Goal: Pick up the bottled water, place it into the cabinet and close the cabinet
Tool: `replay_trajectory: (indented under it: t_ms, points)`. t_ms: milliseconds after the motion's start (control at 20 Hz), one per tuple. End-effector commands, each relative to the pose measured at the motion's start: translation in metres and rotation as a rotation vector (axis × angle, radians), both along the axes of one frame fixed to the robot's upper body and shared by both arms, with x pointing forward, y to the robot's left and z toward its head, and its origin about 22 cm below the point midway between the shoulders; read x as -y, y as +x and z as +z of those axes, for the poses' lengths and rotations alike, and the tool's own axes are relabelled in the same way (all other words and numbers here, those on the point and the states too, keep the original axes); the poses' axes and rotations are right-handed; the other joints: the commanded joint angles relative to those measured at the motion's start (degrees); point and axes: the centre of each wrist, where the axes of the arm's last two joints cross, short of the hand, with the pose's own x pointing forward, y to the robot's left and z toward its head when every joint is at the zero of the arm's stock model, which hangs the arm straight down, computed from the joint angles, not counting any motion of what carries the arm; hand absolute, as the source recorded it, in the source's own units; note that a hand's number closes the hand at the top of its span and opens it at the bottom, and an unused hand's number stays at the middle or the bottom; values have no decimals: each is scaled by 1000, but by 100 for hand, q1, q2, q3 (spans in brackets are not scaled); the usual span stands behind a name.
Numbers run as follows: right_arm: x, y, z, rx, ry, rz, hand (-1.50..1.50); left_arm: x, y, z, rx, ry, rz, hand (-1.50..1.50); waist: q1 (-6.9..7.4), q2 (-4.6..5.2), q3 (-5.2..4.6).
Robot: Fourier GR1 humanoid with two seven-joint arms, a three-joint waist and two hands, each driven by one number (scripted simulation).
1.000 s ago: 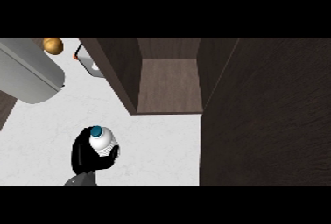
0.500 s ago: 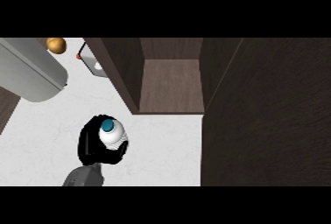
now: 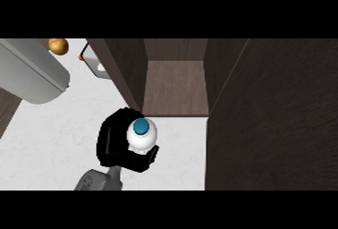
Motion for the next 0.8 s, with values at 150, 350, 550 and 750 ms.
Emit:
replay_trajectory:
  t_ms: [150,350,550,750]
  points:
    - [-8,5,22,61,13,10,-150,50,-19,60,1,37,-54,150,-30,4,0]
    - [-8,9,28,59,15,16,-150,81,-9,89,-16,56,-23,150,-59,25,-2]
    - [0,16,16,69,5,29,-150,104,14,110,20,104,42,150,-131,37,0]
    - [-5,12,23,57,13,26,-150,115,30,136,-12,98,78,150,-139,32,-1]
